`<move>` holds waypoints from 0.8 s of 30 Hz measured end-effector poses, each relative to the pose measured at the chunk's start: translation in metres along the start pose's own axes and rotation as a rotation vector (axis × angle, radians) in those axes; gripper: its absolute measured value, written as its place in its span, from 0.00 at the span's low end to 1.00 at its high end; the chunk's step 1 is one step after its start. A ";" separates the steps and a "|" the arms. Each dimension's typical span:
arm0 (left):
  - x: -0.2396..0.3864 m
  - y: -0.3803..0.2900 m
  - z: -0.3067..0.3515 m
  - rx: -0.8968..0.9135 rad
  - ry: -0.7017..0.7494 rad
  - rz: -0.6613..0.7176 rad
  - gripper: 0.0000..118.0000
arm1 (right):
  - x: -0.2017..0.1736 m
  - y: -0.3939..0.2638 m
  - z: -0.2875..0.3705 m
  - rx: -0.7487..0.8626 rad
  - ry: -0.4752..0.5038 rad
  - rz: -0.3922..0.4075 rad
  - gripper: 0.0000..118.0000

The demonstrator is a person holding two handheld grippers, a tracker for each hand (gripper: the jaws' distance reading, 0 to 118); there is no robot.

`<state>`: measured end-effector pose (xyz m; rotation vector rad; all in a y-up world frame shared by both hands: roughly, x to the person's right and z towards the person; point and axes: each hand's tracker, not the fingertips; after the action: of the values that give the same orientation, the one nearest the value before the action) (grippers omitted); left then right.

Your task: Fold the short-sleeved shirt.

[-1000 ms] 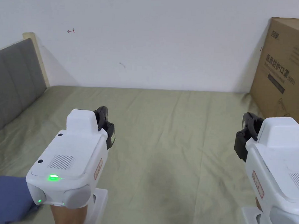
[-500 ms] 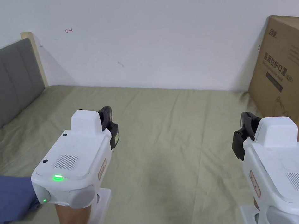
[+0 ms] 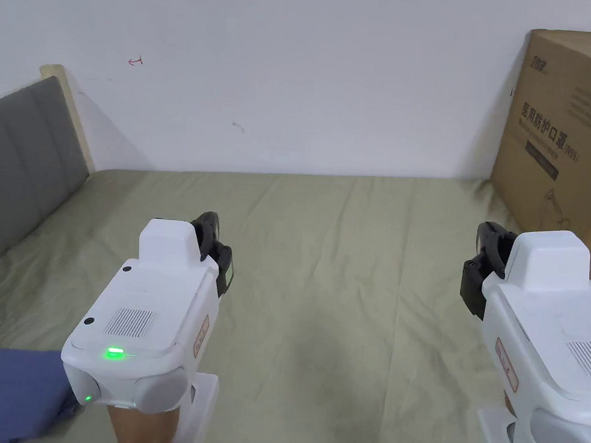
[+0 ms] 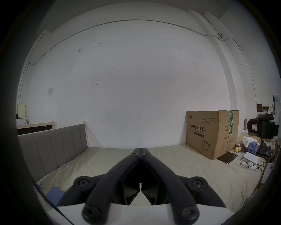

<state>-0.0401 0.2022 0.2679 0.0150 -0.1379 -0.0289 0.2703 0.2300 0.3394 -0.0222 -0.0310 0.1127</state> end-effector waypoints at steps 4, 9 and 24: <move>0.000 -0.001 0.000 0.000 0.000 -0.008 0.00 | 0.000 0.000 0.000 -0.001 0.000 0.000 0.00; 0.001 0.000 0.001 0.001 -0.003 -0.007 0.00 | 0.001 0.000 0.000 0.001 -0.001 0.000 0.00; 0.001 0.002 0.002 0.006 -0.006 -0.009 0.00 | 0.002 0.003 0.001 0.004 -0.003 0.004 0.00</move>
<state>-0.0389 0.2045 0.2703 0.0217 -0.1441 -0.0374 0.2716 0.2327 0.3408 -0.0183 -0.0339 0.1165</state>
